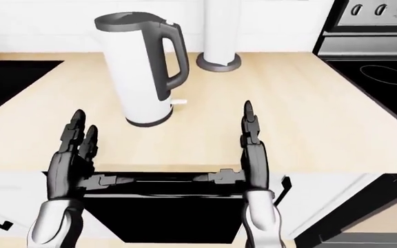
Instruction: Press down the lever to turn on the electric kettle.
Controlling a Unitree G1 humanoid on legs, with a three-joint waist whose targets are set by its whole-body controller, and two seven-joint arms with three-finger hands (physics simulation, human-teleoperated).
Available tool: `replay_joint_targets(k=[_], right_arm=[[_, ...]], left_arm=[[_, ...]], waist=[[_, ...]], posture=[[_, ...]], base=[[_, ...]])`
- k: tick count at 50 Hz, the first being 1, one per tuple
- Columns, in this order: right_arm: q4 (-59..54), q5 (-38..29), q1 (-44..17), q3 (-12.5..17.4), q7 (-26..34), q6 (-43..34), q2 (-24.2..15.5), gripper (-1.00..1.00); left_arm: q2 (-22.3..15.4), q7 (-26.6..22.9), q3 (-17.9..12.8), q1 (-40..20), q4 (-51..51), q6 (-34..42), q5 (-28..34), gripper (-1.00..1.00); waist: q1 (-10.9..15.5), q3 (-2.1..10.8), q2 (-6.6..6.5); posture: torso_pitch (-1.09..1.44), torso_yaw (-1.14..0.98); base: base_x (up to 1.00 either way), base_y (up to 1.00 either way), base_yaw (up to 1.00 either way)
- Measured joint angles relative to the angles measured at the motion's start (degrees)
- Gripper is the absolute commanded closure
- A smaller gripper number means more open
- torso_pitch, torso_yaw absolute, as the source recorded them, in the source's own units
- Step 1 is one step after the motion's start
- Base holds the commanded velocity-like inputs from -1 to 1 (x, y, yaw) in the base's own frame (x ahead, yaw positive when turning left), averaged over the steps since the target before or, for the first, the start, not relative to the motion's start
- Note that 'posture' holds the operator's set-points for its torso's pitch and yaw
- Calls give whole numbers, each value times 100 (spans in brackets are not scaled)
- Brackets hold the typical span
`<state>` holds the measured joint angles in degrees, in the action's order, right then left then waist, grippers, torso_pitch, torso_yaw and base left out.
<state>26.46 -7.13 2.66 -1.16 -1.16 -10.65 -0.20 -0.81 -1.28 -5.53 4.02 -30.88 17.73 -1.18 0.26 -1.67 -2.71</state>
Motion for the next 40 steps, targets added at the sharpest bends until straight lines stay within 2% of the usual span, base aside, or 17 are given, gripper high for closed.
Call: replay_joint_targets(k=[1, 3, 6, 11, 14, 15, 18, 20, 25, 27, 28, 29, 33, 38, 40], right_arm=[[29, -18, -17, 18, -21, 12, 14, -100], [18, -33, 6, -13, -40, 38, 32, -100], [-46, -18, 42, -74, -8, -6, 35, -100], [-31, 32, 45, -210, 81, -78, 60, -100], [34, 46, 25, -254, 118, -69, 58, -100], [44, 49, 19, -219, 121, -48, 22, -100], [10, 33, 50, -139, 93, -63, 24, -100], [12, 13, 54, -110, 69, -97, 21, -100], [64, -55, 49, 48, -33, -90, -5, -100], [100, -75, 49, 68, -62, -79, -10, -100], [126, -83, 31, 54, -69, -64, 11, -100], [120, -88, 31, 14, -71, -46, 38, -100], [17, -48, 66, -92, -4, -75, 41, -100], [-9, -6, 44, -167, 59, -133, 53, -100], [31, 15, 23, -193, 89, -115, 42, -100]], left_arm=[[-23, 4, -33, -5, -12, -3, 2, -100], [-41, 24, -112, 10, 32, 1, 13, -100], [-35, 49, -133, 35, 47, 31, 23, -100], [-30, 31, -78, 13, -74, 14, 13, -100], [-27, 30, -87, -6, -85, 12, 16, -100], [14, 26, -44, -10, -58, 15, 14, -100], [8, 0, 12, 23, -22, 68, 5, -100], [1, -3, -14, 19, -75, 105, 3, -100], [-10, 10, -48, -23, -273, 136, 0, -100], [-10, 7, -44, -27, -303, 144, -1, -100], [-31, 10, -63, -31, -308, 146, 1, -100], [-52, 15, -99, -31, -277, 153, 5, -100], [-42, 44, -142, -4, -206, 264, 24, -100], [-49, 36, -121, -59, -322, 246, 18, -100], [-36, 34, -106, -86, -344, 238, 18, -100]], waist=[[26, 0, -47], [43, -26, -11], [31, 12, 26], [34, -38, 339], [28, 7, 636], [-16, -23, 550], [-18, -9, 557], [-1, -1, 490], [-38, -63, 136], [-62, -30, -69], [-30, 11, -121], [7, -5, -54], [41, -3, 72], [29, -73, 463], [5, -28, 675]], posture=[[0, 0], [0, 0], [0, 0], [0, 0], [0, 0], [0, 0], [0, 0], [0, 0], [0, 0], [0, 0], [0, 0], [0, 0], [0, 0], [0, 0], [0, 0]], base=[[0, 0, 13], [0, 0, 14], [0, 0, 14], [0, 0, 14], [0, 0, 14], [0, 0, 13], [0, 0, 15], [0, 0, 19], [0, 0, 20], [0, 0, 21], [0, 0, 23], [0, 0, 23], [0, 0, 29], [0, 0, 37], [0, 0, 41]])
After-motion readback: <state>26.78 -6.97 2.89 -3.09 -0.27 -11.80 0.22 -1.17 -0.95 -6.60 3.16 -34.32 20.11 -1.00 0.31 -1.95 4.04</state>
